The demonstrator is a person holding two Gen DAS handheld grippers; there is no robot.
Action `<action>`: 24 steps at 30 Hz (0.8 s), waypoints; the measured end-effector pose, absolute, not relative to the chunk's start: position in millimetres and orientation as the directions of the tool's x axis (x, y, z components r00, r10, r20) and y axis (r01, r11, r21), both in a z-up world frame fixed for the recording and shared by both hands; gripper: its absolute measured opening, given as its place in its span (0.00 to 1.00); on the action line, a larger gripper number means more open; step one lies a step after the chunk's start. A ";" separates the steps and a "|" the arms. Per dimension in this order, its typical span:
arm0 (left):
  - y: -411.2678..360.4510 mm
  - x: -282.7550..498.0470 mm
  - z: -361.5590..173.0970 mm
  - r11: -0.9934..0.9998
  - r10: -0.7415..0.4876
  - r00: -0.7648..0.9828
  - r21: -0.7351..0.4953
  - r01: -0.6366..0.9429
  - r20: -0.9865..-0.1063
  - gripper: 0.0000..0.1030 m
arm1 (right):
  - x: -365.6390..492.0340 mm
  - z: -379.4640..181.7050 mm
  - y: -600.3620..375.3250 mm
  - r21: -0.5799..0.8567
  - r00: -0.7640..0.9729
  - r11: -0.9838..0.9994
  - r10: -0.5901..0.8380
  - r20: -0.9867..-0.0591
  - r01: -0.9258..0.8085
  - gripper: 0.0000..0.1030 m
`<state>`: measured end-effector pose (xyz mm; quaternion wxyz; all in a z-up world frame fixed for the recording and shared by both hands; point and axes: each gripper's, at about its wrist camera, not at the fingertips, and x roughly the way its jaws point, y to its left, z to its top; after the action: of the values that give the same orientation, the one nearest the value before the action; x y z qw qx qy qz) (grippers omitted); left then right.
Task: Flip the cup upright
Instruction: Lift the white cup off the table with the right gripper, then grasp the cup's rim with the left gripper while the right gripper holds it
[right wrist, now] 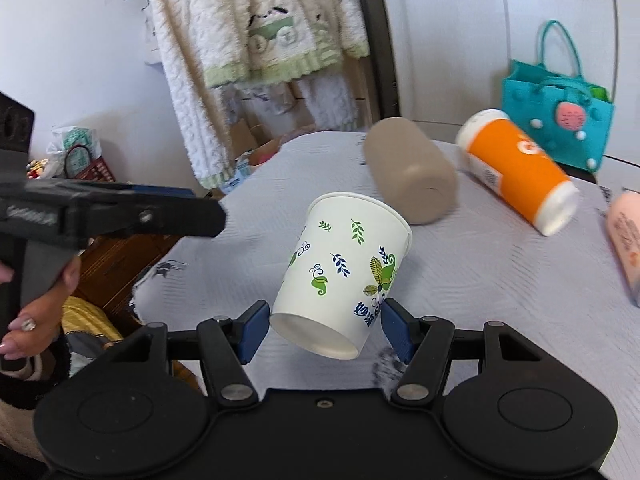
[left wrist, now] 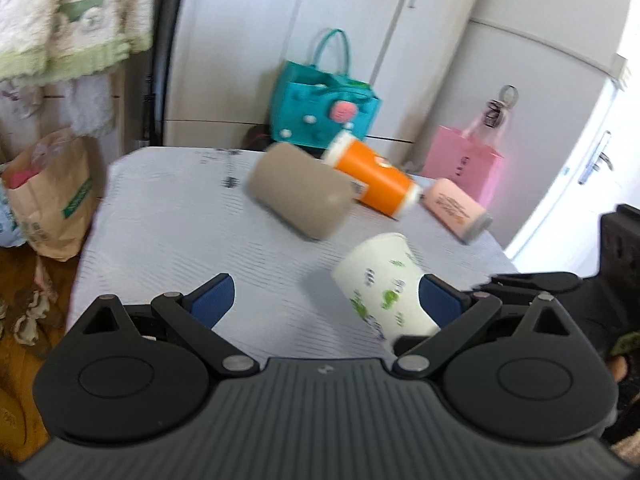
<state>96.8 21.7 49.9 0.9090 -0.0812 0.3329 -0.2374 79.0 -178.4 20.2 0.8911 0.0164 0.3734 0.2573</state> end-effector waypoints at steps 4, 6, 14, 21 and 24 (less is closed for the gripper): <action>-4.1 90.8 50.2 0.847 -0.529 0.624 -0.313 0.429 -0.575 0.97 | 73.9 16.6 -193.2 0.216 0.606 0.876 0.458 -0.651 -0.430 0.65; -16.0 90.8 48.5 0.840 -0.538 0.608 -0.310 0.445 -0.584 0.97 | 72.2 14.9 -199.2 0.209 0.613 0.882 0.448 -0.651 -0.422 0.65; -50.0 99.5 30.2 0.830 -0.550 0.555 -0.332 0.449 -0.624 0.97 | 76.4 -2.5 -224.6 0.240 0.591 0.889 0.442 -0.674 -0.391 0.65; -61.0 122.0 9.0 0.810 -0.582 0.482 -0.420 0.408 -0.654 0.97 | 85.3 -15.1 -235.9 0.290 0.550 0.875 0.472 -0.689 -0.388 0.65; -66.9 131.5 1.8 0.807 -0.587 0.465 -0.436 0.398 -0.663 0.94 | 87.9 -17.9 -241.0 0.323 0.526 0.860 0.500 -0.688 -0.395 0.67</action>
<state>131.5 -66.9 1.8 0.8486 -0.1104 0.4283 -0.2903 87.9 -241.0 -17.9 0.8712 0.0636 0.4136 0.2569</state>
